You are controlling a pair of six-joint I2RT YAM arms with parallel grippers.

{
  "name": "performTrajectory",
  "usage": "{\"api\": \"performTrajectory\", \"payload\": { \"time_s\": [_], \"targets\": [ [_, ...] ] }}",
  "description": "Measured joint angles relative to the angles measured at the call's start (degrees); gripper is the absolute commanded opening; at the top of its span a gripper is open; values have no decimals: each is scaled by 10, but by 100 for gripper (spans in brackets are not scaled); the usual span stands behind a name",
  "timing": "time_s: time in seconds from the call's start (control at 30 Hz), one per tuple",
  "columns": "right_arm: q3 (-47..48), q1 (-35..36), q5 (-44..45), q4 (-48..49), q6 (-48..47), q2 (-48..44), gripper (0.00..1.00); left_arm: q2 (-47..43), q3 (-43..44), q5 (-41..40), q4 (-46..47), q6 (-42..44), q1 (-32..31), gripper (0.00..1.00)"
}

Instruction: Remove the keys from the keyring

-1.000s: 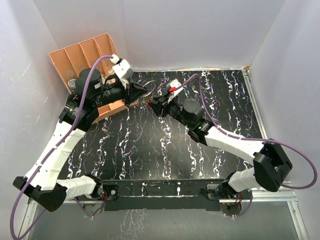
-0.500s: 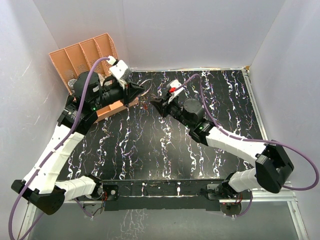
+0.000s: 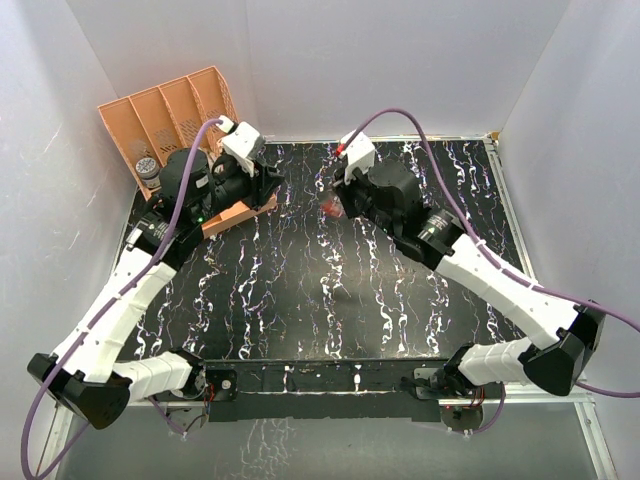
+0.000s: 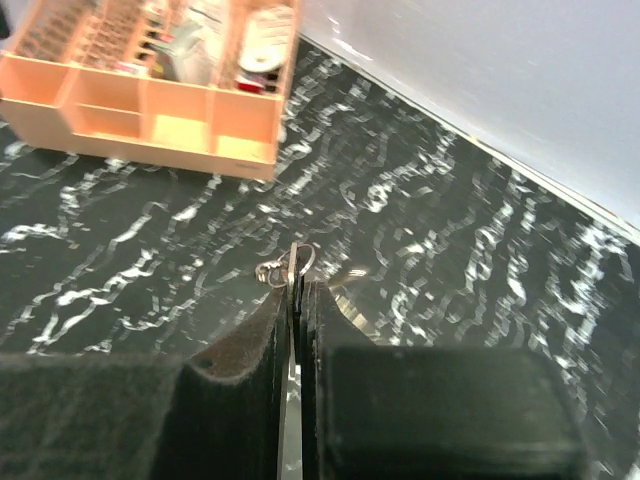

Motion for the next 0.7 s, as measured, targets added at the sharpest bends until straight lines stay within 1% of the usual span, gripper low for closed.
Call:
{"api": "performTrajectory", "payload": {
  "time_s": [0.1,0.23,0.4,0.53,0.57,0.63,0.67,0.7],
  "targets": [
    [63,8,64,-85,-12,18,0,2,-21,-6,12,-1,0,28],
    [78,32,145,-149,-31,23,0,2,-48,-11,27,-4,0,28],
    [122,56,203,-230,-49,52,0,2,-87,-7,76,-14,0,31],
    [187,79,250,-284,-56,91,0,-2,-154,9,145,-30,0,35],
    [200,86,260,-294,-57,97,0,-3,-161,10,151,-31,0,36],
    [221,100,278,-314,-58,106,0,-4,-185,21,180,-41,0,40],
    [226,105,285,-318,-59,107,0,-5,-193,28,195,-45,0,46],
    [228,110,291,-321,-60,107,0,-9,-206,37,215,-52,0,55]
  ]
}}
